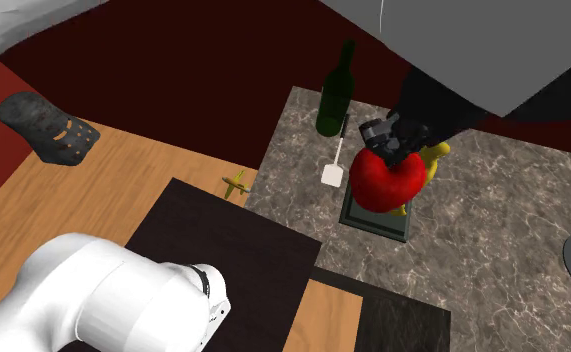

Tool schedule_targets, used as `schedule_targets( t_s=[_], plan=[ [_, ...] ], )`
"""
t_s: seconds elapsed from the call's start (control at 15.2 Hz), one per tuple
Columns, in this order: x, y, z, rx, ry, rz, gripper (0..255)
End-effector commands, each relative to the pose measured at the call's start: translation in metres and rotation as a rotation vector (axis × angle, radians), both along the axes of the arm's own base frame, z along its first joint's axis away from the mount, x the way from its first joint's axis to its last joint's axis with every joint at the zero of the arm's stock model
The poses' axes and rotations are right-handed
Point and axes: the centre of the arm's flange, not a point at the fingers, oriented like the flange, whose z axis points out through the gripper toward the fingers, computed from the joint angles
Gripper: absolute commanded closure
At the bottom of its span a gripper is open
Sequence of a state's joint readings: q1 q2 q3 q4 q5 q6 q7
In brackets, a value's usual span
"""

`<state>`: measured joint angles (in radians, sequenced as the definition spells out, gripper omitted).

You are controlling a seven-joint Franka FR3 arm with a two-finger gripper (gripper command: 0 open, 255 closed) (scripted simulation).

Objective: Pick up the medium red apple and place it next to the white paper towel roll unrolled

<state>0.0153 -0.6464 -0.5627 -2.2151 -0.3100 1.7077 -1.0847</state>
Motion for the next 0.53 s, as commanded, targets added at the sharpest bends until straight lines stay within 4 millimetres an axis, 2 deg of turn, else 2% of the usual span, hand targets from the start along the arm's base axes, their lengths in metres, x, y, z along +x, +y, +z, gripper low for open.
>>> schedule_targets(
  t_s=[0.0,0.46],
  plan=[
    [-0.012,-0.023,-0.002,-0.001,0.001,0.001,255],
    [-0.060,-0.102,-0.002,-0.001,0.001,0.001,255]
  ],
)
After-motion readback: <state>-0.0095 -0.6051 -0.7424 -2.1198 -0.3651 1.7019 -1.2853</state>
